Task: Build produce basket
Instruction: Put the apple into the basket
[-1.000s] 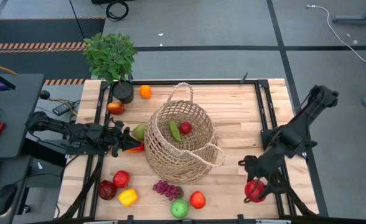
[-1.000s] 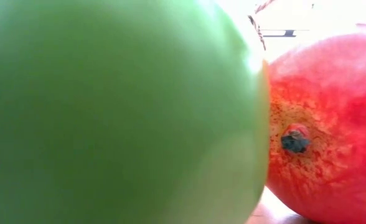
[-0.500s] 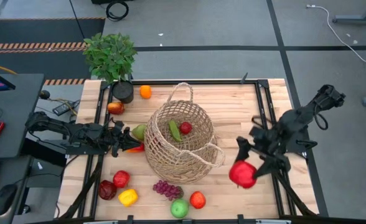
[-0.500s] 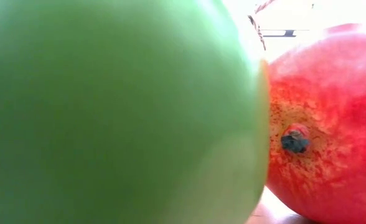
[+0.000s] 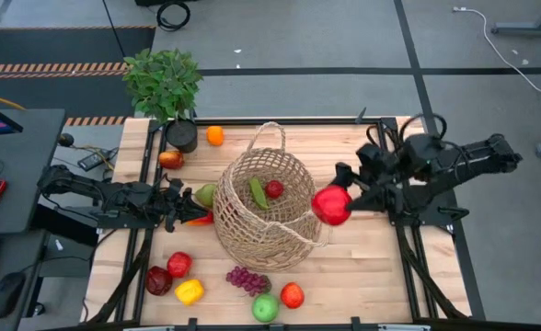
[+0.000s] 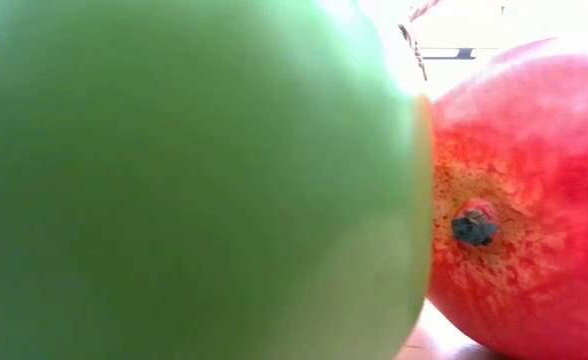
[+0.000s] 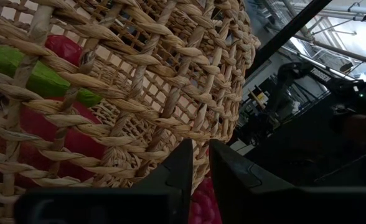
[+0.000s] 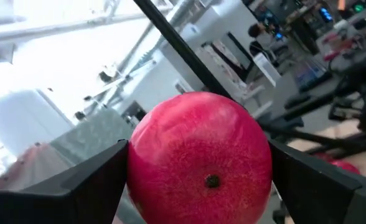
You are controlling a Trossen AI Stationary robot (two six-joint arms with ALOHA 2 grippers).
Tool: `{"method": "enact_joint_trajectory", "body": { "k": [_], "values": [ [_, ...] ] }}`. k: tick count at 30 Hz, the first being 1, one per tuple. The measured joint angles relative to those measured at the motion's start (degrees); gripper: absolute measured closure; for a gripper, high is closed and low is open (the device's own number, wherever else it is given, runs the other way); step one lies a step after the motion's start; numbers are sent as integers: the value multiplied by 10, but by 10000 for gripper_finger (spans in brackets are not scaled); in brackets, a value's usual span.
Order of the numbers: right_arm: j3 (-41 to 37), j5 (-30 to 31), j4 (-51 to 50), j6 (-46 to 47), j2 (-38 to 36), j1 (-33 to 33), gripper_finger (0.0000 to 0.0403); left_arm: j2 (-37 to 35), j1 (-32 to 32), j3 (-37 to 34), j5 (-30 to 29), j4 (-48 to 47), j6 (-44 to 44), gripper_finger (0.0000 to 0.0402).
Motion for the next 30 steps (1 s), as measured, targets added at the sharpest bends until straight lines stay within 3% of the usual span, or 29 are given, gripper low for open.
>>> {"method": "enact_joint_trajectory", "body": {
  "k": [7, 15, 23, 30],
  "values": [
    [0, -59, 53, 50, 0, -85, 34, 0, 0, 0, 0, 0, 0, 340],
    [0, -40, 82, 12, 0, -125, 34, 0, 0, 0, 0, 0, 0, 341],
    [0, 12, 83, -143, 0, -125, 34, 0, 0, 0, 0, 0, 0, 343],
    [0, 94, 81, -443, 0, -120, 34, 0, 0, 0, 0, 0, 0, 340]
  ]
}}
